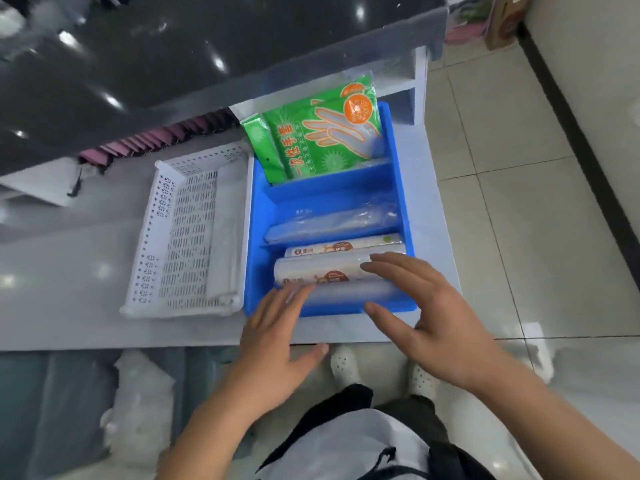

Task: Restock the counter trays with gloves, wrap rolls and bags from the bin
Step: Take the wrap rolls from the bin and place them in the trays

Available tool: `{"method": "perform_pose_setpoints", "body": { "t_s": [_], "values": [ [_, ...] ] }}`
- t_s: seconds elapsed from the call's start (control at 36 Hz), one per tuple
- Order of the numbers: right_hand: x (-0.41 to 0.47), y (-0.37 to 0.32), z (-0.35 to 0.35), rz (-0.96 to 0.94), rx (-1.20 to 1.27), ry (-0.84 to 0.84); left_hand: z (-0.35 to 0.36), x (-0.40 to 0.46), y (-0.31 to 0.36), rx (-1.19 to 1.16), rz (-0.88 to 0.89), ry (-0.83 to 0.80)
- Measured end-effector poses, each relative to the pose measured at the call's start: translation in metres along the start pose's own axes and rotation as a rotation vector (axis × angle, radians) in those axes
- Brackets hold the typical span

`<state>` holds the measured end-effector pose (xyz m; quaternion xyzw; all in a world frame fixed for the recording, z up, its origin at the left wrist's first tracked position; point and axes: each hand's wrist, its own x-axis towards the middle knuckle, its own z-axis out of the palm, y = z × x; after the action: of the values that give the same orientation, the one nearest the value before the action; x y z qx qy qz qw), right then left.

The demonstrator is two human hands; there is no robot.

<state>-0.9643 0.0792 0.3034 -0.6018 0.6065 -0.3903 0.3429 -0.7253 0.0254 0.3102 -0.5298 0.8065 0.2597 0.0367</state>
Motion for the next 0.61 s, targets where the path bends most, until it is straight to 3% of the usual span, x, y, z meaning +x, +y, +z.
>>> {"method": "perform_pose_setpoints", "body": {
  "t_s": [0.08,0.28,0.61],
  "values": [
    [0.002,-0.004,-0.002,-0.001,0.002,-0.035,0.003,-0.019,-0.003,0.016,-0.072,-0.048],
    [-0.017,-0.037,0.023,-0.029,0.081,-0.05,0.002,-0.07,-0.033,-0.114,-0.129,0.04],
    [-0.083,-0.142,0.195,-0.054,0.001,-0.275,0.0,-0.206,-0.173,-0.35,-0.185,0.278]
  ]
}}
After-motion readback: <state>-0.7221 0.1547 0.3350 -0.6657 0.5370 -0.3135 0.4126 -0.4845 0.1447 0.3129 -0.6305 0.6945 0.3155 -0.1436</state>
